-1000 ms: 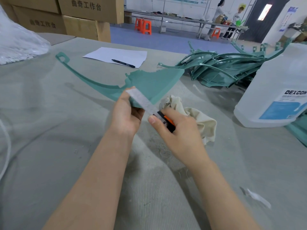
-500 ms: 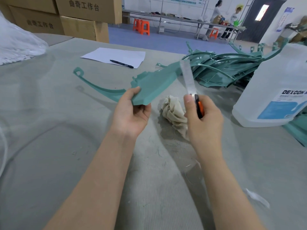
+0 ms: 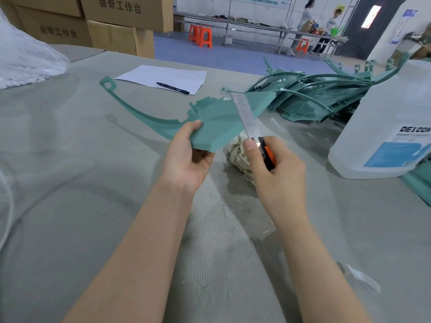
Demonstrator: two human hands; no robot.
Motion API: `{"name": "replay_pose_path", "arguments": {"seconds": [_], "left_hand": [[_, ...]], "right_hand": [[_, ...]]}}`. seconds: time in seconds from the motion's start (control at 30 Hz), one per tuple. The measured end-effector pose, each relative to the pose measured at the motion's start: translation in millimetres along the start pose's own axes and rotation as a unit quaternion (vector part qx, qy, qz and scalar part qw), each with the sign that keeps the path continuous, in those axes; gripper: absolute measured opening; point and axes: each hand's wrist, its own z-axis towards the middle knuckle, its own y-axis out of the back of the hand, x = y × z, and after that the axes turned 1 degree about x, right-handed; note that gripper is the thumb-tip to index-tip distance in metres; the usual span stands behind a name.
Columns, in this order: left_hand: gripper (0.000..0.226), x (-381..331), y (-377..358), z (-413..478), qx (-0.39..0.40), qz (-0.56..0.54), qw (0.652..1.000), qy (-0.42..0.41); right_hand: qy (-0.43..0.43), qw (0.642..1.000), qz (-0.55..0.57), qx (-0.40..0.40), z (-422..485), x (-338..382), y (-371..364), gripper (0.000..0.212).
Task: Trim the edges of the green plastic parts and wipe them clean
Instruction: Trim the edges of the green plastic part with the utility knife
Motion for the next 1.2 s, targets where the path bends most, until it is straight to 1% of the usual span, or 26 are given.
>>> {"name": "replay_pose_path", "arguments": {"seconds": [0.13, 0.2, 0.27, 0.33, 0.37, 0.43, 0.5, 0.57, 0.67, 0.73, 0.8, 0.9, 0.93, 1.0, 1.07, 1.2], "left_hand": [[0.018, 0, 3, 3, 0.005, -0.018, 1.000, 0.001], [0.018, 0, 4, 6, -0.010, -0.003, 1.000, 0.007], [0.015, -1, 5, 9, -0.029, 0.024, 0.999, 0.008], [0.008, -2, 5, 11, -0.026, 0.031, 0.999, 0.007], [0.006, -2, 6, 12, -0.019, 0.029, 0.999, 0.007], [0.012, -2, 8, 14, -0.010, 0.018, 1.000, 0.014], [0.009, -2, 8, 14, -0.013, 0.011, 1.000, 0.011], [0.007, -2, 8, 13, -0.012, 0.010, 1.000, 0.002], [0.016, -2, 5, 11, -0.020, -0.006, 1.000, -0.018], [0.014, -1, 4, 9, -0.019, -0.002, 1.000, -0.023], [0.012, 1, 2, 7, -0.006, 0.002, 1.000, -0.022], [0.011, 5, -1, 5, 0.011, 0.023, 0.999, -0.027], [0.010, 6, -2, 4, 0.013, 0.031, 0.999, -0.029], [0.008, 7, -2, 3, 0.015, 0.045, 0.998, -0.034], [0.011, 7, -1, 3, 0.018, 0.061, 0.997, -0.034], [0.007, 5, -2, 0, 0.032, 0.053, 0.998, -0.005]], "right_hand": [[0.029, 0.999, -0.012, 0.028, -4, 2, -7, 0.025], [0.052, 0.997, -0.028, 0.048, -7, 4, -11, 0.024], [0.066, 0.995, -0.040, 0.064, -9, 6, -13, 0.027], [0.073, 0.994, -0.037, 0.076, -9, 7, -13, 0.030], [0.075, 0.993, -0.031, 0.085, -10, 7, -13, 0.030], [0.083, 0.990, -0.018, 0.114, -10, 7, -12, 0.026], [0.088, 0.986, -0.011, 0.138, -10, 8, -12, 0.023], [0.071, 0.991, 0.000, 0.117, -8, 9, -10, 0.022], [0.017, 0.999, 0.033, 0.033, -4, 7, -5, 0.023], [-0.006, 0.999, 0.048, 0.003, -3, 6, -3, 0.025], [-0.021, 0.999, 0.046, 0.005, -3, 7, -3, 0.028], [-0.045, 0.998, 0.046, 0.018, -5, 9, -6, 0.045], [-0.050, 0.997, 0.050, 0.017, -6, 9, -6, 0.047], [-0.059, 0.996, 0.059, 0.004, -5, 9, -5, 0.046], [-0.071, 0.995, 0.072, -0.011, -2, 7, -3, 0.041], [-0.084, 0.993, 0.065, -0.049, 7, 1, 8, 0.033]]}}
